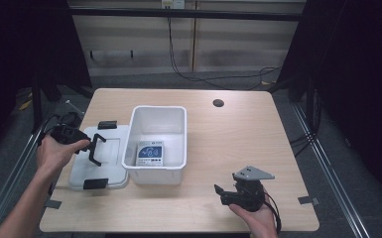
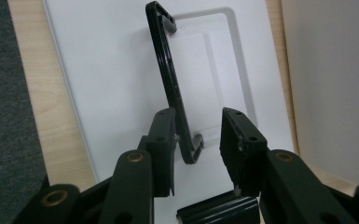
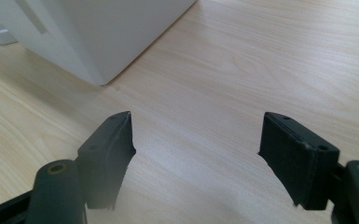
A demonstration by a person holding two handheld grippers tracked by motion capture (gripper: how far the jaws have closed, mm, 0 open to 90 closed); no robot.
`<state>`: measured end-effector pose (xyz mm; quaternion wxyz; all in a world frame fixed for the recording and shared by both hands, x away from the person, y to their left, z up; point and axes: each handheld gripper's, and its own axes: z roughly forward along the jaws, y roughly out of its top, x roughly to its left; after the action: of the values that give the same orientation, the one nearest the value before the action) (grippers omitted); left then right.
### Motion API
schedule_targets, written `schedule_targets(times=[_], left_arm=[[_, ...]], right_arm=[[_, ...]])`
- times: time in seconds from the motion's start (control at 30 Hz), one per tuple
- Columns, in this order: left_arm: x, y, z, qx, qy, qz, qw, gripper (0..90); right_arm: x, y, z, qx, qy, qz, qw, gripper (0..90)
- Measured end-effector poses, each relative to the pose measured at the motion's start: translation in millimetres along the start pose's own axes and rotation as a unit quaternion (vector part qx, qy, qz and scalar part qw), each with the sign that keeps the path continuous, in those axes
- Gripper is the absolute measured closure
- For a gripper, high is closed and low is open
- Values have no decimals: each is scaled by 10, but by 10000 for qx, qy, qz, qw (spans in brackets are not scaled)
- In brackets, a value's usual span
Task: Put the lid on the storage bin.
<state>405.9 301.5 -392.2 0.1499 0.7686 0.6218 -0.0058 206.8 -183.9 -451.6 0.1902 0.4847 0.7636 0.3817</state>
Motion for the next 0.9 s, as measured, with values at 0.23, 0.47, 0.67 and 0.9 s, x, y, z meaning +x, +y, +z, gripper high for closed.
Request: schedule_targets(times=[0.23,0.47,0.67,0.9], left_arm=[[-3,77,90,151,85,-114,9998,671],[-6,131,199,274,201,-239,9991,710],[22,181,228,347,253,-317,9986,721],[19,213,296,423,236,-407,9980,748]], right_arm=[[2,-3,12,26,31,-28,10000,255],[13,-5,22,112,69,3,9999,254],[14,-5,33,139,96,-7,9999,253],[25,-9,37,157,113,-19,9998,253]])
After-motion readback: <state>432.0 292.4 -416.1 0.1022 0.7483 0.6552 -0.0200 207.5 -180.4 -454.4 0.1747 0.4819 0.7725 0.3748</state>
